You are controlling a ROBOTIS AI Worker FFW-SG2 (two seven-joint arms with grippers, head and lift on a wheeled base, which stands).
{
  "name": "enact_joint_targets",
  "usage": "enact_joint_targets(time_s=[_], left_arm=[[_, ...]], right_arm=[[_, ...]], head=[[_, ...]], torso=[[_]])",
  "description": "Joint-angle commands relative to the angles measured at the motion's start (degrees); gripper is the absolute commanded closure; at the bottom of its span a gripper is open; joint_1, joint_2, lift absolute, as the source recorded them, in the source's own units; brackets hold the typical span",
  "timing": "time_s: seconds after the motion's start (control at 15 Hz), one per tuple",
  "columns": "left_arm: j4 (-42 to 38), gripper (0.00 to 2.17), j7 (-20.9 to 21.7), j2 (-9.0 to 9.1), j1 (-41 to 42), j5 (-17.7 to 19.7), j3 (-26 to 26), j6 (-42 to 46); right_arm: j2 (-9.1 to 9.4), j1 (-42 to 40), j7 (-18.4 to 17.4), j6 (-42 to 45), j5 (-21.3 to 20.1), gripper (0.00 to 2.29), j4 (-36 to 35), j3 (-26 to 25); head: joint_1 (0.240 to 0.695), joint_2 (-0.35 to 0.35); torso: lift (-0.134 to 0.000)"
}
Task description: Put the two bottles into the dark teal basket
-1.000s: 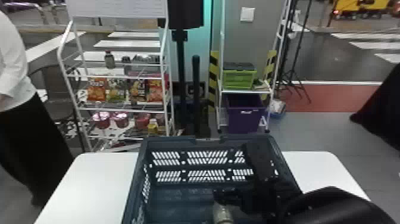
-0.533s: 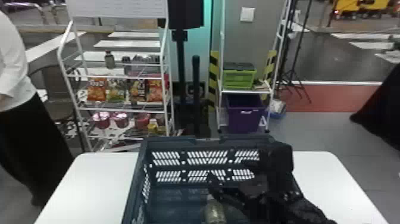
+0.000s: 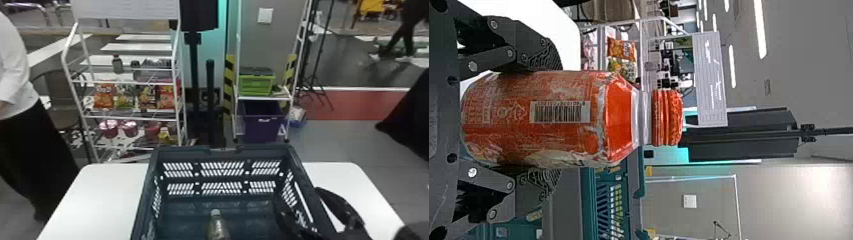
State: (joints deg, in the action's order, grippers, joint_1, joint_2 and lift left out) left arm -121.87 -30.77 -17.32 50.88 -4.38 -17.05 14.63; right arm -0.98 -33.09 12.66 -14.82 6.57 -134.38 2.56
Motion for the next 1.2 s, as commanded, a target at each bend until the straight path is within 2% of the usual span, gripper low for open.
enact_joint_targets(time_s=[0.0,0.2,0.33,0.53,0.67,0.93,1.13], left_arm=[[-0.21,2.15,0.01,0.0,-0.08,-0.02,0.0,0.0],[-1.0,2.15,0.01,0.09,0.1,-0.1,0.0,0.0],[-2.05,2.15,0.01,0.0,0.27,-0.1,0.0,-0.18],[-3.72,2.15,0.01,0.0,0.36,-0.28,0.09,-1.76],[-5.83,2.15,0.01,-0.09,-0.17,-0.28,0.7,-4.4],[-12.51,2.15,0.71,-0.35,-3.59,-0.46,2.72,-14.94],[-17.79,2.15,1.77,-0.35,-10.71,-1.69,2.72,-29.71]], right_arm=[[-1.83,-6.64,-0.27,13.1,3.44,0.13,2.19,-3.18],[-2.09,-14.46,-0.18,29.97,3.09,0.13,7.2,-4.14],[-1.92,-17.89,-0.18,35.95,3.01,0.13,9.48,-4.14],[-0.25,-21.4,-0.18,38.06,0.63,0.13,10.63,-4.14],[0.02,-22.46,-0.18,39.82,0.63,0.13,12.12,-4.49],[0.02,-24.3,-0.09,45.97,0.81,0.13,15.2,-5.11],[0.02,-25.18,-0.09,48.08,0.98,0.13,16.34,-5.46]], head=[[0.499,0.0],[0.499,0.0],[0.499,0.0],[0.499,0.0],[0.499,0.0],[0.499,0.0],[0.499,0.0]], torso=[[0.0],[0.0],[0.0],[0.0],[0.0],[0.0],[0.0]])
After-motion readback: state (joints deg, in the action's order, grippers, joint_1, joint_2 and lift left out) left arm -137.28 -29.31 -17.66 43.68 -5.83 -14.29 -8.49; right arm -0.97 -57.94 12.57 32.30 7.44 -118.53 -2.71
